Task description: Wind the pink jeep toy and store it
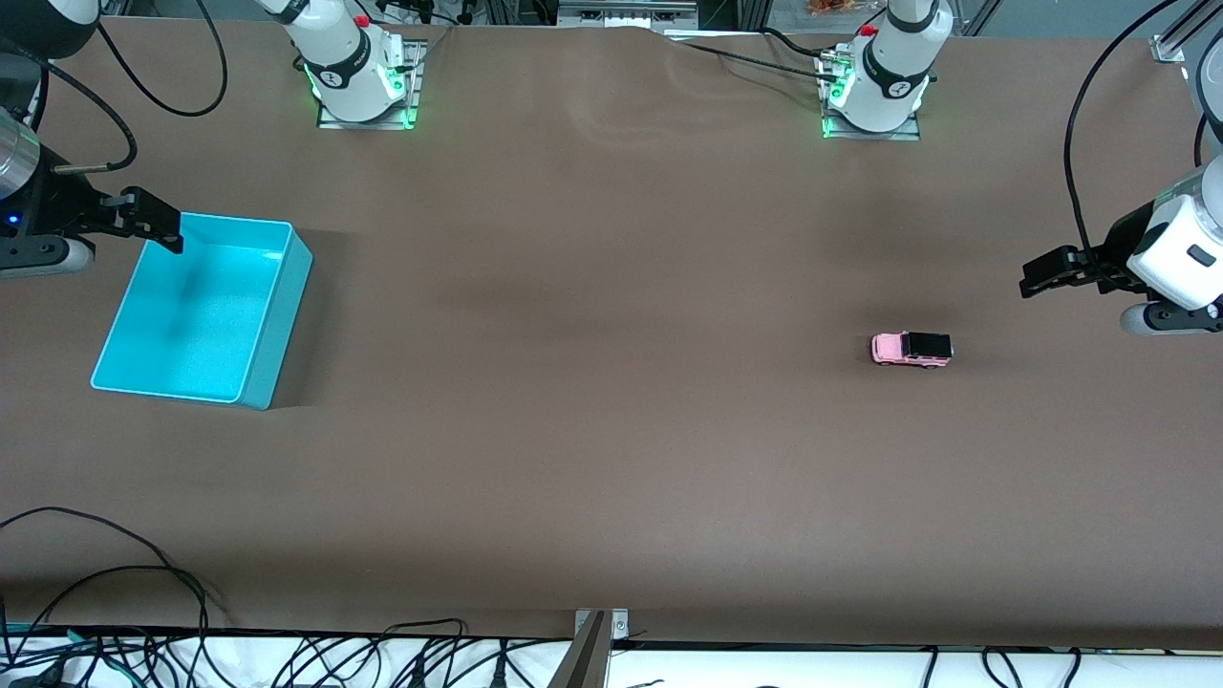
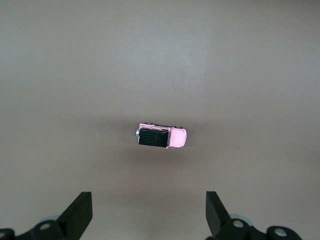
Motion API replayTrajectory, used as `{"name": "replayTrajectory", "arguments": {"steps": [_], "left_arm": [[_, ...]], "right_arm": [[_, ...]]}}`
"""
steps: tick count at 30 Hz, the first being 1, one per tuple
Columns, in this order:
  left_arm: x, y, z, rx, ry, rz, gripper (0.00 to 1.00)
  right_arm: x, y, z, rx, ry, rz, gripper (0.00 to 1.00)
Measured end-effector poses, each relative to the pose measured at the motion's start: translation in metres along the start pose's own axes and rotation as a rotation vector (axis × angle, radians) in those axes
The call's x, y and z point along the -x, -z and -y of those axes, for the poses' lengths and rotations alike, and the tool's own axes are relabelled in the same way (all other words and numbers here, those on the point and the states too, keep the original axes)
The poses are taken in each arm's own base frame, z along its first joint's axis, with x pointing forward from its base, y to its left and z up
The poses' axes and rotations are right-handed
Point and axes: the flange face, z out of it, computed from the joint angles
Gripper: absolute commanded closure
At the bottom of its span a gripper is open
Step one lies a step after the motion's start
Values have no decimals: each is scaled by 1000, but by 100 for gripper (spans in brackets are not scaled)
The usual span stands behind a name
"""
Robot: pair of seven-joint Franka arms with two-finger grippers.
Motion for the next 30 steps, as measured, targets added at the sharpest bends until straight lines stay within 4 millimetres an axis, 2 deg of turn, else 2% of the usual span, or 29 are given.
{"name": "replayTrajectory", "arguments": {"steps": [14,22,30], "left_arm": [[0,0,0,0,0,0,0],[0,0,0,0,0,0,0],[0,0,0,0,0,0,0]], "right_arm": [[0,1,0,0,1,-3,0],[-3,14,14,3,25,-33,0],[-3,15,17,3,31,-36,0]]}}
